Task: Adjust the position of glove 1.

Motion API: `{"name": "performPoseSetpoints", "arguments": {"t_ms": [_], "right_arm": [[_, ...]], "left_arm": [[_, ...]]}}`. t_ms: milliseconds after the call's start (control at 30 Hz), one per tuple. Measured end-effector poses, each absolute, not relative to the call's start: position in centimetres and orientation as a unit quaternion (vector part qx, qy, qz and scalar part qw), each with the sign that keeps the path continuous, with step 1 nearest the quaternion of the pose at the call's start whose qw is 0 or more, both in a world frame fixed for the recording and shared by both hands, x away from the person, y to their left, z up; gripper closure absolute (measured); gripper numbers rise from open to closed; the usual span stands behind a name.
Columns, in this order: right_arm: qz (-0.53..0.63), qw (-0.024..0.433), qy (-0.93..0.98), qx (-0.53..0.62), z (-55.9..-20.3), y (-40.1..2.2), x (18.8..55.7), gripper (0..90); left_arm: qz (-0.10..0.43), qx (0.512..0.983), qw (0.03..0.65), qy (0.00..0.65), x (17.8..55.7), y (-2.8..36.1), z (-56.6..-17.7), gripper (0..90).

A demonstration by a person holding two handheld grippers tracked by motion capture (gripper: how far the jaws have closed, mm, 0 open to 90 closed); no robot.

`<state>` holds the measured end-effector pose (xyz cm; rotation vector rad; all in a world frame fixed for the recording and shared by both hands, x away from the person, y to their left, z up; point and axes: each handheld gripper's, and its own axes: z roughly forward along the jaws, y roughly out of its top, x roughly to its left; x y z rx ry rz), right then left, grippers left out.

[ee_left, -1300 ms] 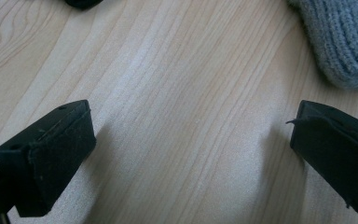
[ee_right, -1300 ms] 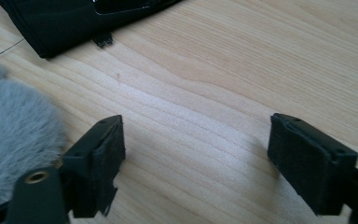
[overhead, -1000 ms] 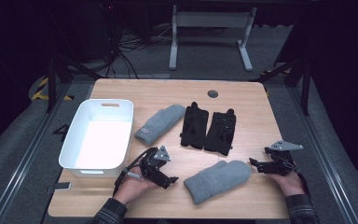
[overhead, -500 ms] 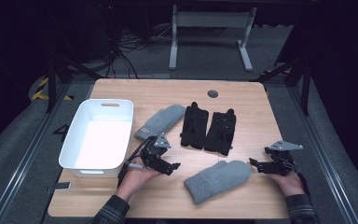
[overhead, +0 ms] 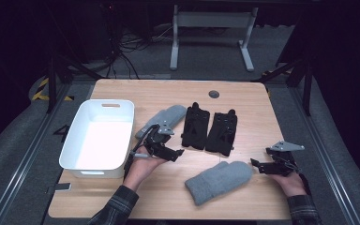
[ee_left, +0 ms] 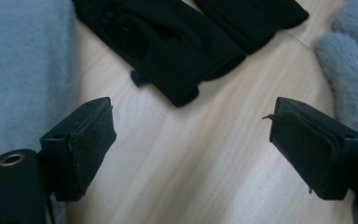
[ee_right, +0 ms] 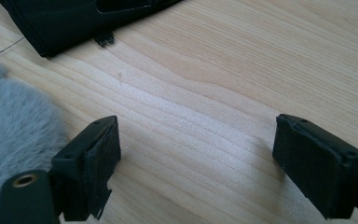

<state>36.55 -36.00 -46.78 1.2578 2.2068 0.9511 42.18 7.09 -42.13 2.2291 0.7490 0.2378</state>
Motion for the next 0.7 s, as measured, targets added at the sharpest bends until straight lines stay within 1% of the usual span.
{"name": "performPoseSetpoints", "arguments": {"t_ms": [133, 433, 500, 633, 700], "right_arm": [[0.344, 0.212, 0.795, 0.453, -46.8, -36.0, 36.6, 15.2], [0.344, 0.212, 0.795, 0.453, -46.8, -36.0, 36.6, 15.3], [0.343, 0.212, 0.795, 0.453, -46.8, -36.0, 36.6, 15.3], [0.344, 0.212, 0.795, 0.453, -46.8, -36.0, 36.6, 15.3], [0.343, 0.213, 0.795, 0.453, -46.8, -36.0, 36.6, 15.2]], "left_arm": [[0.109, 0.867, 0.38, 0.303, 43.2, 6.8, -41.5, 16.9], [0.143, 0.857, 0.366, 0.332, 46.7, 6.5, -40.4, 24.7], [0.143, 0.854, 0.368, 0.34, 47.3, 6.6, -40.5, 26.0], [0.15, 0.856, 0.346, 0.353, 48.7, 6.5, -41.3, 32.7], [0.147, 0.853, 0.343, 0.364, 49.2, 6.5, -41.8, 34.2]]}}
